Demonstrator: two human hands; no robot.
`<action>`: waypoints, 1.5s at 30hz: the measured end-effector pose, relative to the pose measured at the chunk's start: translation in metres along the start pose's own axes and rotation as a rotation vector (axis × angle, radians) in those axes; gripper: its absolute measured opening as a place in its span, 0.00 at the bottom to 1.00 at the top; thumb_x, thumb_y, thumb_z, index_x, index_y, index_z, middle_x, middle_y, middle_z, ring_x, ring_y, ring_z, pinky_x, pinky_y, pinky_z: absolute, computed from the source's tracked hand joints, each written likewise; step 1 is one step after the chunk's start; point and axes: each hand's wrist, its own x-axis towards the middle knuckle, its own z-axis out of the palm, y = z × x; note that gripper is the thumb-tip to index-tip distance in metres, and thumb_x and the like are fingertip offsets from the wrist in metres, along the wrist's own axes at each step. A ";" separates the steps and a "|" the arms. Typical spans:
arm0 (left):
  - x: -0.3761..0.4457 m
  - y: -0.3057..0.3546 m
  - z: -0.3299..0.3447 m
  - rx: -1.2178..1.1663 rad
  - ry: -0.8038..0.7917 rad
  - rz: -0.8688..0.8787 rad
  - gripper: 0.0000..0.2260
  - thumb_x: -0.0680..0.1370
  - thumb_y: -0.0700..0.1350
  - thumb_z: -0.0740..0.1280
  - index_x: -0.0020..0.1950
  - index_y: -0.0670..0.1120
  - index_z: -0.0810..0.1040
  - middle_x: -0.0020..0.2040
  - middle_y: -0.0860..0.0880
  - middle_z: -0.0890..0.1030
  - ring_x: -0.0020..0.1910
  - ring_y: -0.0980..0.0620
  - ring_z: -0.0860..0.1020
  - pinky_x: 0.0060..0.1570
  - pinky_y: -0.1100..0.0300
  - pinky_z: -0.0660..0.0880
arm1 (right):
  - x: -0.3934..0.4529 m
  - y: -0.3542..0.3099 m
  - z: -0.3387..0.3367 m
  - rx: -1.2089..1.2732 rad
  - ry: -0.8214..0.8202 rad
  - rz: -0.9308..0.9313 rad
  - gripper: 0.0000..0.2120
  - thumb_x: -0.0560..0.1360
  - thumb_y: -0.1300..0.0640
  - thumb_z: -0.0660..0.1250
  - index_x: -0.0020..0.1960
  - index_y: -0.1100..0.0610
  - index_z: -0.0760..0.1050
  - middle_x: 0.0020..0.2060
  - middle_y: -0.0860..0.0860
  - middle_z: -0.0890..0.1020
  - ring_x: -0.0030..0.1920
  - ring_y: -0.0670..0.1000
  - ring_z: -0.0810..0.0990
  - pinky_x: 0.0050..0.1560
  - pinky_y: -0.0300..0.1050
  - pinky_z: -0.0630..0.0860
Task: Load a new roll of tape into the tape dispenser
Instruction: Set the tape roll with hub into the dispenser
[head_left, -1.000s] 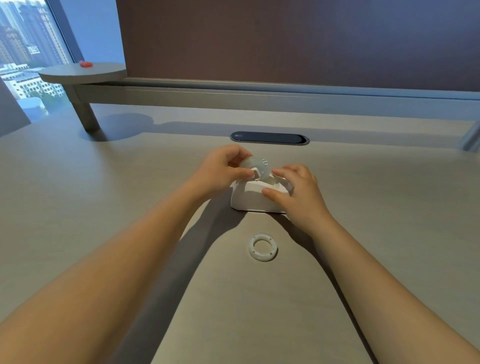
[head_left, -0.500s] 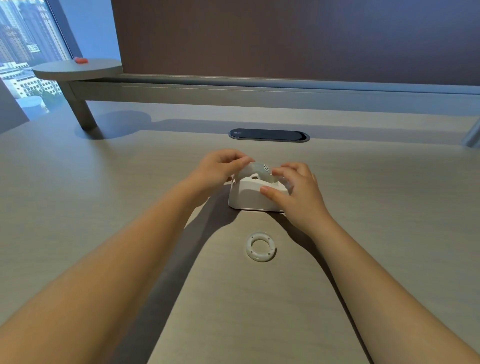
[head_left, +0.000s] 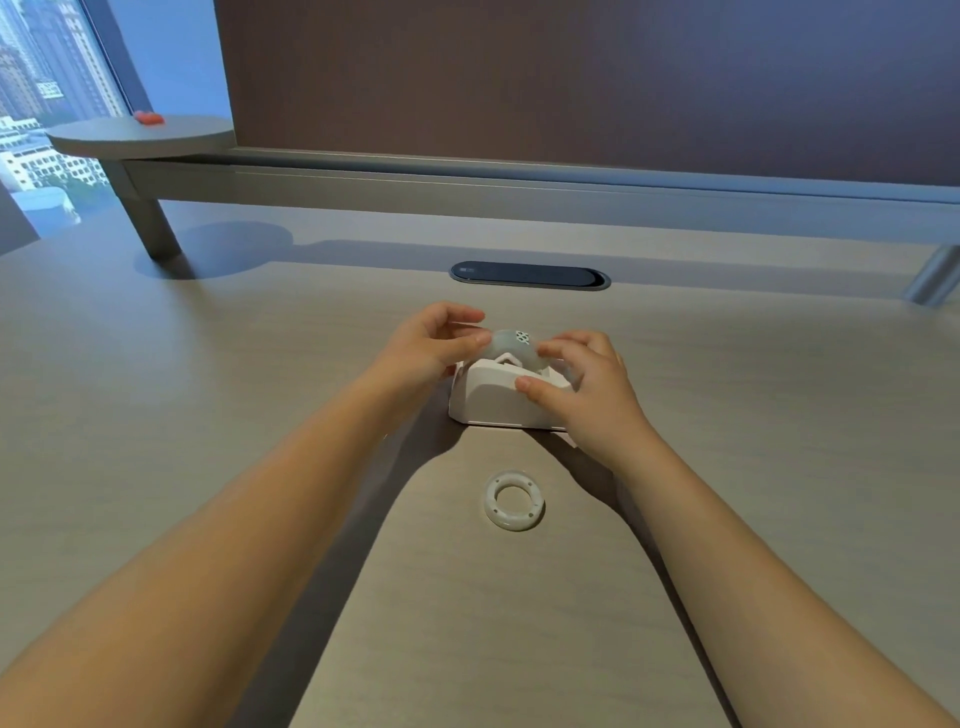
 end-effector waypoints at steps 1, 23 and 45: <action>-0.002 0.001 -0.001 -0.059 0.015 -0.015 0.08 0.75 0.40 0.62 0.53 0.45 0.72 0.45 0.51 0.76 0.46 0.53 0.75 0.48 0.61 0.75 | 0.000 -0.001 -0.002 0.057 -0.010 0.015 0.18 0.73 0.54 0.65 0.61 0.55 0.70 0.64 0.54 0.68 0.64 0.53 0.64 0.59 0.44 0.61; -0.019 -0.004 -0.006 0.139 -0.021 -0.012 0.15 0.72 0.42 0.65 0.58 0.43 0.72 0.56 0.46 0.76 0.54 0.49 0.73 0.56 0.54 0.71 | 0.023 -0.041 -0.017 -0.178 -0.013 0.111 0.09 0.74 0.58 0.64 0.35 0.57 0.73 0.39 0.54 0.78 0.46 0.56 0.75 0.57 0.59 0.72; -0.014 0.000 0.004 0.428 -0.044 0.039 0.22 0.70 0.48 0.68 0.61 0.45 0.67 0.62 0.45 0.73 0.54 0.52 0.69 0.53 0.58 0.70 | 0.035 -0.044 -0.029 -0.413 -0.186 0.069 0.19 0.71 0.71 0.63 0.59 0.56 0.72 0.58 0.59 0.78 0.50 0.57 0.78 0.58 0.53 0.76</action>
